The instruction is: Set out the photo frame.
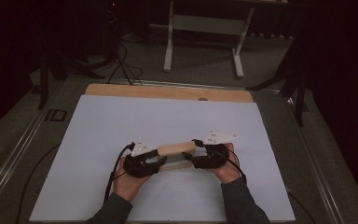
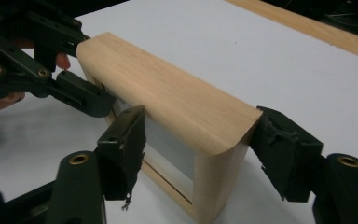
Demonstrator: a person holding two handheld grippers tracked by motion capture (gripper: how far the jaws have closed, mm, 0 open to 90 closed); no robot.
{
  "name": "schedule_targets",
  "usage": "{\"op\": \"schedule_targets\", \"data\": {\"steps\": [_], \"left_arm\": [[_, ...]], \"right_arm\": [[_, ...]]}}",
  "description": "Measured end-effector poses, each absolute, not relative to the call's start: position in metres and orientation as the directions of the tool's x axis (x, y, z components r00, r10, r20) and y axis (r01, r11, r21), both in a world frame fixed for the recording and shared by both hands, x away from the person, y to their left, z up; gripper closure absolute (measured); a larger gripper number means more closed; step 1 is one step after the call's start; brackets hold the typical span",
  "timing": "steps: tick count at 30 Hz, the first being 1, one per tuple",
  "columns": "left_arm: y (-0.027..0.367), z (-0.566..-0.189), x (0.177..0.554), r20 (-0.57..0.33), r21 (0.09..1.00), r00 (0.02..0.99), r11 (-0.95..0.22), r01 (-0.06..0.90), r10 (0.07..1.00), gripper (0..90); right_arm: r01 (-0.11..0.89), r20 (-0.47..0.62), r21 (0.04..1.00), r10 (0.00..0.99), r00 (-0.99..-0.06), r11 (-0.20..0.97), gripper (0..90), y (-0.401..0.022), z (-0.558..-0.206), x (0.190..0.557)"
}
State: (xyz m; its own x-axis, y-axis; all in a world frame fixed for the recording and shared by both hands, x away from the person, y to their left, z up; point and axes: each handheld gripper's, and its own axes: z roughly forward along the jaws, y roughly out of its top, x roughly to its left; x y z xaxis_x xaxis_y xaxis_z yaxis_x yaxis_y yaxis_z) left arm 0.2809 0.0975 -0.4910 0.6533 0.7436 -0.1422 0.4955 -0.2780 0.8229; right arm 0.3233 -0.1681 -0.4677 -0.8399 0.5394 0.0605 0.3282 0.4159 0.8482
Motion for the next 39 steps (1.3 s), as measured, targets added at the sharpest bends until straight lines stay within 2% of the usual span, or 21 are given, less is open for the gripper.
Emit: {"op": "schedule_targets", "data": {"steps": [8, 27, 39], "left_arm": [[0.097, -0.491, 0.281, -0.127, 0.825, 0.652, -0.285, 0.488, 0.747, 56.0], [0.099, -0.483, 0.280, -0.110, 0.853, 0.640, -0.259, 0.454, 0.760, 56.6], [0.100, -0.484, 0.285, -0.104, 0.861, 0.638, -0.251, 0.442, 0.763, 55.4]], "right_arm": [[0.360, 0.093, 0.830, 0.531, -0.842, 0.426, 34.8, -0.167, -0.481, 0.329], [0.336, 0.063, 0.841, 0.540, -0.839, 0.424, 46.7, -0.170, -0.481, 0.330], [0.335, 0.054, 0.840, 0.549, -0.834, 0.427, 48.4, -0.168, -0.481, 0.329]]}}
